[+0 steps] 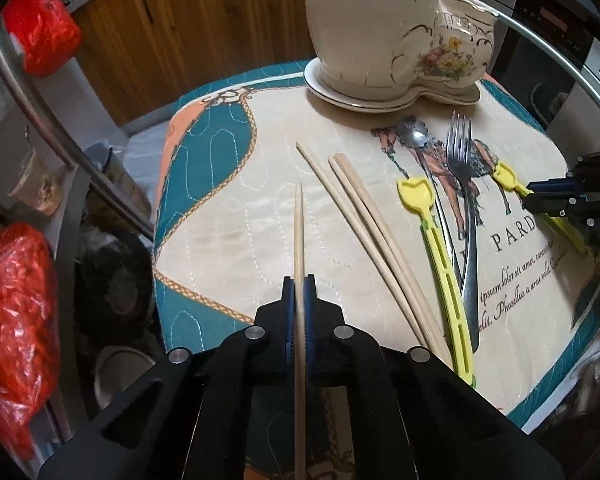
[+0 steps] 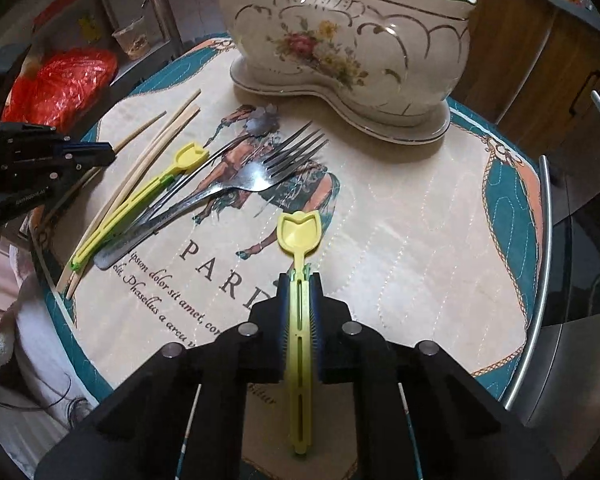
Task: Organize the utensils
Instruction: 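Lift the chopstick and yellow utensil and carry both above the ceramic holder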
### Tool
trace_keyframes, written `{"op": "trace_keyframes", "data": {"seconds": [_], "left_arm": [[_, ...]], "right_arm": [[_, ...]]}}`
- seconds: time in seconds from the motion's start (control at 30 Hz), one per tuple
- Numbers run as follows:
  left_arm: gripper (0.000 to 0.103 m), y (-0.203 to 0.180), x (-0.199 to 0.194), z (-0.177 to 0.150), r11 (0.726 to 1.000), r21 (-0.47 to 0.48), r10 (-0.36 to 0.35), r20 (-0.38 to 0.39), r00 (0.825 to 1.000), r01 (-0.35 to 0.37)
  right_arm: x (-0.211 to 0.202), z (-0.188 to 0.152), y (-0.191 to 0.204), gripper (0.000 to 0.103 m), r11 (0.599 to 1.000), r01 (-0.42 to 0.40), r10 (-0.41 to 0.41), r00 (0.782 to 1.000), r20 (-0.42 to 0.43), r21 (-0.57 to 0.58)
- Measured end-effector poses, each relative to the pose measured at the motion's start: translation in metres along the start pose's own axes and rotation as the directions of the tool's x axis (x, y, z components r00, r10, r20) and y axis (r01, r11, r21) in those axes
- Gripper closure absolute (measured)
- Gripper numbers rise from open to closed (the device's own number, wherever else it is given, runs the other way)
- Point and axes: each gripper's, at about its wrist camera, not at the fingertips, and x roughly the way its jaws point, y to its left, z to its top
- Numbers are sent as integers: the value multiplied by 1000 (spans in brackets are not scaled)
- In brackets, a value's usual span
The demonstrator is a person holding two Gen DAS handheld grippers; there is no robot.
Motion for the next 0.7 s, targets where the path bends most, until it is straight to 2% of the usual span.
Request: {"op": "trace_keyframes", "data": {"seconds": [0.13, 0.23, 0.3, 0.4, 0.43, 0.5, 0.53, 0.6, 0.63, 0.7], "left_arm": [[98, 4, -2, 1, 999, -30, -11, 36, 999, 12], [98, 9, -15, 6, 998, -59, -27, 107, 994, 33], [98, 14, -31, 12, 994, -80, -54, 187, 981, 70], [98, 20, -57, 24, 987, -100, -91, 307, 947, 127], [98, 20, -65, 29, 985, -101, -98, 345, 934, 141], [98, 22, -84, 41, 980, -99, -115, 430, 896, 173], [98, 23, -94, 50, 975, -95, -131, 474, 870, 199], [98, 18, -106, 66, 970, -83, -153, 528, 835, 230], [98, 16, -112, 79, 966, -73, -166, 562, 810, 248], [98, 11, -118, 97, 963, -60, -176, 600, 780, 264]], "right_arm": [[-8, 0, -8, 94, 999, -6, 4, 998, 66, 36], [-22, 5, -17, 94, 997, -36, 24, 989, 148, 74], [-35, 9, -21, 93, 996, -44, 25, 977, 212, 83], [-58, 17, -25, 93, 994, -69, 37, 944, 327, 88], [-67, 20, -27, 93, 993, -78, 39, 928, 372, 88], [-82, 27, -31, 93, 992, -88, 39, 895, 445, 90], [-90, 32, -34, 93, 991, -95, 38, 874, 485, 93], [-103, 40, -39, 93, 988, -113, 39, 834, 550, 102], [-108, 47, -44, 93, 985, -131, 42, 811, 583, 111], [-115, 59, -54, 93, 976, -171, 51, 778, 626, 133]]}}
